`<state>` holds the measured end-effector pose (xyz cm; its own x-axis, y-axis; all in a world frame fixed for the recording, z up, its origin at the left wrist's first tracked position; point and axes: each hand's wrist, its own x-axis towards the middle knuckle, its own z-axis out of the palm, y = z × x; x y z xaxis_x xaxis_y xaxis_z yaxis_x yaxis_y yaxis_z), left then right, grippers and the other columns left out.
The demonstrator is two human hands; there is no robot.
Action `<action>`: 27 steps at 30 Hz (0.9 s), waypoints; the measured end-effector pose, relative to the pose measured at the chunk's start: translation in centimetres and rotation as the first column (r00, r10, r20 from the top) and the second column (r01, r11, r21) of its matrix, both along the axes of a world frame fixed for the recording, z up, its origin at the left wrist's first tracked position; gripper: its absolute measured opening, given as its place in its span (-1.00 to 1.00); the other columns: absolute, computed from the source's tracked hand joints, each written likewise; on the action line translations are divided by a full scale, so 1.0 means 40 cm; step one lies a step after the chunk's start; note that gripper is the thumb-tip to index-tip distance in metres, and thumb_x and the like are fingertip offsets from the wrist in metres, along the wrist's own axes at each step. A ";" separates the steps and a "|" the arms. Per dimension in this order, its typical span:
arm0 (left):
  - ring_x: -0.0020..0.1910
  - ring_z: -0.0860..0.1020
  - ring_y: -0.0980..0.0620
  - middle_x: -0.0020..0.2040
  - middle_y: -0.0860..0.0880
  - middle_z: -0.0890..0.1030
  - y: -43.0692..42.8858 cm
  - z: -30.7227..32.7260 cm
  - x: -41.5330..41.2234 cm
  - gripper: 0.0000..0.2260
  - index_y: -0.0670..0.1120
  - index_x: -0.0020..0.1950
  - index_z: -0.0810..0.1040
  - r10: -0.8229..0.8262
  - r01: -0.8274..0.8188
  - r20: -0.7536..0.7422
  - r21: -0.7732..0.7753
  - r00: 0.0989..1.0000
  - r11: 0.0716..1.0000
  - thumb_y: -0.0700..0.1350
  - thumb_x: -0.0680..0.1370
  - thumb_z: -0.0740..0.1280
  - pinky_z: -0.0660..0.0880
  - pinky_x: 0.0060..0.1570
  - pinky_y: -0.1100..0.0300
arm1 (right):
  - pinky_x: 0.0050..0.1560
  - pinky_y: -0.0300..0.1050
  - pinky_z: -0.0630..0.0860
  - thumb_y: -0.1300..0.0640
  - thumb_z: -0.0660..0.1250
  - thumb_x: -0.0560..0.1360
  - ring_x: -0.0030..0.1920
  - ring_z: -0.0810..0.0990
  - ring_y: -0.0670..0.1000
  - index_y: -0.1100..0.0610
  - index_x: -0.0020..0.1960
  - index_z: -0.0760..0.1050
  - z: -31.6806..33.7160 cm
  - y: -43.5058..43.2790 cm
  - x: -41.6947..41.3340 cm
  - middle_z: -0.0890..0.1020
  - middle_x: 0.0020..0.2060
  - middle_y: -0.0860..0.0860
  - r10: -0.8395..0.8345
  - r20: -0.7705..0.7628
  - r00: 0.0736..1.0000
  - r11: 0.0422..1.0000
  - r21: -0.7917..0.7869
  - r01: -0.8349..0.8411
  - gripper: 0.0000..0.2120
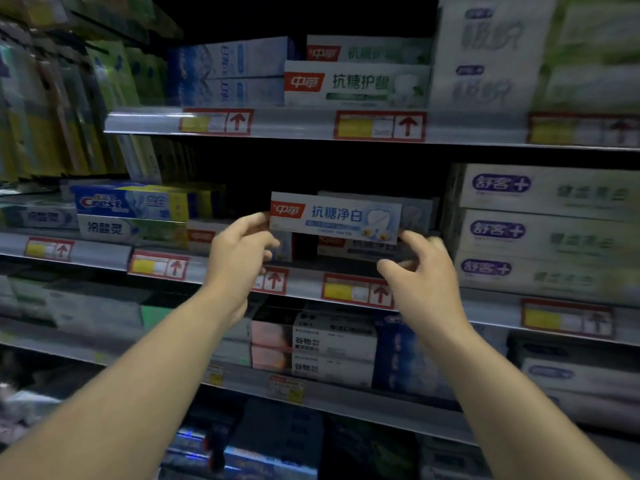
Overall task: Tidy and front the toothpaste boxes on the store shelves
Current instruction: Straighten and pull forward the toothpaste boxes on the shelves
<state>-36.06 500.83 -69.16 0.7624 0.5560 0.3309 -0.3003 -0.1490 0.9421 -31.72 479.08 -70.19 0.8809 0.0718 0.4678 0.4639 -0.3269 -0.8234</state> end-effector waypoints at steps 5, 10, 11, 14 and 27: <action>-0.08 0.59 0.08 0.05 0.03 0.65 -0.080 -0.055 0.029 -0.61 0.20 0.28 0.53 0.010 -0.011 0.020 0.071 1.000 0.997 -0.24 0.58 0.32 0.47 -0.06 0.14 | -0.01 -0.41 0.39 0.12 0.33 0.62 -0.05 0.49 -0.30 0.06 0.60 0.23 -0.033 -0.065 0.013 0.37 0.45 -0.07 -0.087 -0.034 0.996 0.996 0.020 0.087 -0.40; -0.14 0.57 -0.02 -0.03 -0.26 0.67 -0.091 -0.097 0.048 -0.66 0.20 0.26 0.49 0.078 -0.067 -0.060 0.178 0.995 0.982 -0.17 0.59 0.35 0.49 -0.19 0.22 | -0.14 -0.47 0.43 0.11 0.33 0.62 -0.18 0.54 -0.36 0.08 0.62 0.17 -0.058 -0.077 0.019 0.57 0.18 -0.04 -0.088 -0.102 0.991 0.995 0.031 0.091 -0.37; -0.14 0.59 0.01 -0.02 -0.23 0.68 -0.087 -0.105 0.053 -0.68 0.15 0.28 0.51 0.103 -0.082 -0.092 0.214 0.990 0.974 -0.16 0.58 0.35 0.50 -0.20 0.18 | -0.29 -0.47 0.42 0.12 0.32 0.61 -0.28 0.54 -0.34 0.07 0.62 0.19 -0.063 -0.073 0.021 0.58 0.11 -0.04 -0.094 -0.124 0.988 0.995 0.023 0.097 -0.38; -0.03 0.62 -0.03 0.08 -0.07 0.66 -0.086 -0.114 0.057 -0.61 0.03 0.44 0.48 0.184 -0.110 -0.176 0.363 0.967 0.925 -0.10 0.60 0.35 0.57 -0.12 0.08 | -0.45 -0.45 0.36 0.12 0.29 0.59 -0.42 0.51 -0.28 0.08 0.52 0.36 -0.074 -0.066 0.030 0.60 0.02 0.05 -0.136 -0.117 0.984 0.991 -0.014 0.135 -0.50; 0.23 0.58 -0.15 0.33 -0.14 0.58 -0.089 -0.038 0.028 -0.51 -0.02 0.57 0.35 0.128 0.100 -0.353 0.561 0.927 0.822 -0.03 0.63 0.29 0.54 0.23 0.00 | -0.42 -0.25 0.38 0.15 0.24 0.61 -0.13 0.60 0.04 0.24 0.48 0.34 -0.019 -0.067 -0.001 0.57 0.18 0.12 -0.207 -0.133 0.969 0.961 -0.211 0.176 -0.54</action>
<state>-34.95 497.28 -70.67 0.8819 0.3711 0.2907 0.0478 -0.6839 0.7280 -31.75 476.41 -70.95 0.9468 -0.0287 0.3205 0.2505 -0.5594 -0.7901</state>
